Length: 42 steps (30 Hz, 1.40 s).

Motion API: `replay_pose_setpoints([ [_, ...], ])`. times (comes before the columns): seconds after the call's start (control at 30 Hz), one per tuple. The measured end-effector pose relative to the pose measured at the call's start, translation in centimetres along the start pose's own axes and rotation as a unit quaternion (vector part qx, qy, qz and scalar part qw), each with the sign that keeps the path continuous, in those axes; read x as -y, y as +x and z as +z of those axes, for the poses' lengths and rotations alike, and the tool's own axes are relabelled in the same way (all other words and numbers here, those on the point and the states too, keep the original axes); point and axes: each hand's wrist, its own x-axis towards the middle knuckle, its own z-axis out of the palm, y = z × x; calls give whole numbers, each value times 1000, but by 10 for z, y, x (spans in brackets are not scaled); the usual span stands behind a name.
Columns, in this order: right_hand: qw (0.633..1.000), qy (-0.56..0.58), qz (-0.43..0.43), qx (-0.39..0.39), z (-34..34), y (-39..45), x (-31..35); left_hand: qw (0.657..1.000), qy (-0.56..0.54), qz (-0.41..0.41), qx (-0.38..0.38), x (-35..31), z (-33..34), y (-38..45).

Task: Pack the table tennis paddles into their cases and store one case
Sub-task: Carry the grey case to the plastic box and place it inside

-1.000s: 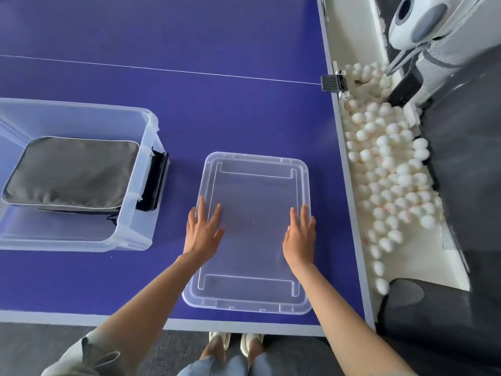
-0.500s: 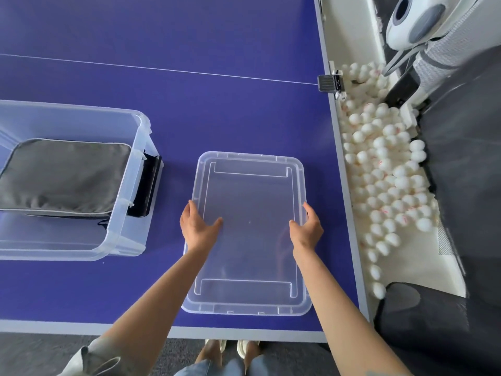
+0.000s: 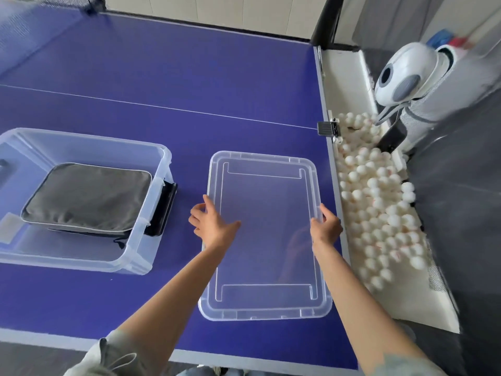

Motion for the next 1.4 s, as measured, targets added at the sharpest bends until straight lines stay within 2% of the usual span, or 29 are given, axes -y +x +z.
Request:
replay_pose_setpoints([
  [0.2,994,72,-78,4,-11,32,78,992,-41,77,-95,-50,-47,-1],
  [0.3,986,80,-141,41,5,36,128,980,-76,89,-164,-57,-83,0],
  [0.43,966,58,-214,131,56,12,193,963,-97,15,-251,-42,-138,2],
  [0.57,936,24,-272,222,123,-33,243,932,-132,-62,-333,-4,-188,3],
  [0.7,898,-7,-334,286,184,-84,274,901,-176,-137,-373,40,-223,5],
  [0.9,845,-41,-384,371,270,-145,293,862,-176,-217,-422,91,-242,16],
  [1.13,803,-93,-402,430,339,-193,296,823,-196,-319,-428,131,-250,35],
  [1.4,762,-140,-456,438,369,-204,298,791,-223,-329,-465,132,-238,49],
])
